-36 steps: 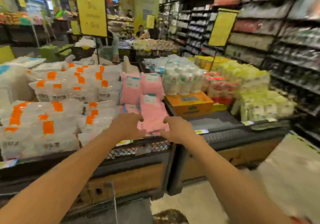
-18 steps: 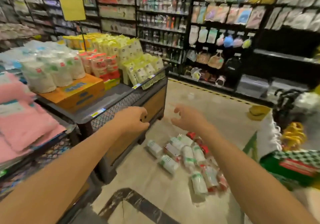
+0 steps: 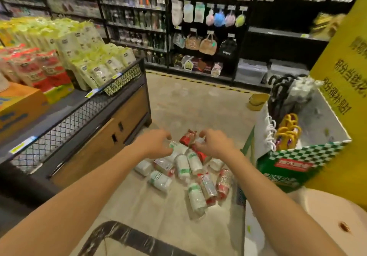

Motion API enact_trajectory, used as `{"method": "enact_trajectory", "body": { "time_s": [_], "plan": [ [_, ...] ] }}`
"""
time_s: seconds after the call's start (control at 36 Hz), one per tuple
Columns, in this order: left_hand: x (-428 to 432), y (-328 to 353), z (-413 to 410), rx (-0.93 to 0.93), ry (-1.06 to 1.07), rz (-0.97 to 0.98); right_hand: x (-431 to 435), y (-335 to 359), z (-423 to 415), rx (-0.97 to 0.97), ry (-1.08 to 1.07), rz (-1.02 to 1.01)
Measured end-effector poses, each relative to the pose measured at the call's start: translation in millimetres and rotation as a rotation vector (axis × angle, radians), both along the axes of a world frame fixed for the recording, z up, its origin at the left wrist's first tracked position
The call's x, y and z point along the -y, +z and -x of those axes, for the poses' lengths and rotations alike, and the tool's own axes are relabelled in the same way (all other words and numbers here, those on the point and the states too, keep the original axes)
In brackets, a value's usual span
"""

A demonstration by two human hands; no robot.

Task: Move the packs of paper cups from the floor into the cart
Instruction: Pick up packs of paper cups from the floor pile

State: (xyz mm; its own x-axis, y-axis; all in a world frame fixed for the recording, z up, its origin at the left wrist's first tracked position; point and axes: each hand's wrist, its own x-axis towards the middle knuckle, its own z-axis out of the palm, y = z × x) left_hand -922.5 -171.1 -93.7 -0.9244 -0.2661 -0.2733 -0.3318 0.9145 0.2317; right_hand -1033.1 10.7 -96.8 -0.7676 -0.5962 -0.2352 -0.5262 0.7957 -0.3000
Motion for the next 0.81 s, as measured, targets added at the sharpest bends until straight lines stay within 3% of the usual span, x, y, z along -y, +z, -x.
{"method": "enact_trajectory", "body": {
  "time_s": [0.28, 0.44, 0.61, 0.81],
  "plan": [
    [52, -75, 80, 0.078, -0.057, -0.076, 37, -97, 85, 0.127, -0.069, 0.016],
    [109, -156, 146, 0.196, -0.149, -0.144, 71, -169, 123, 0.210, -0.232, 0.004],
    [167, -271, 207, 0.363, -0.230, -0.175, 96, -274, 153, 0.331, -0.440, -0.007],
    [208, -442, 239, 0.476, -0.091, -0.238, 105, -430, 173, 0.499, -0.653, -0.015]
  ]
}}
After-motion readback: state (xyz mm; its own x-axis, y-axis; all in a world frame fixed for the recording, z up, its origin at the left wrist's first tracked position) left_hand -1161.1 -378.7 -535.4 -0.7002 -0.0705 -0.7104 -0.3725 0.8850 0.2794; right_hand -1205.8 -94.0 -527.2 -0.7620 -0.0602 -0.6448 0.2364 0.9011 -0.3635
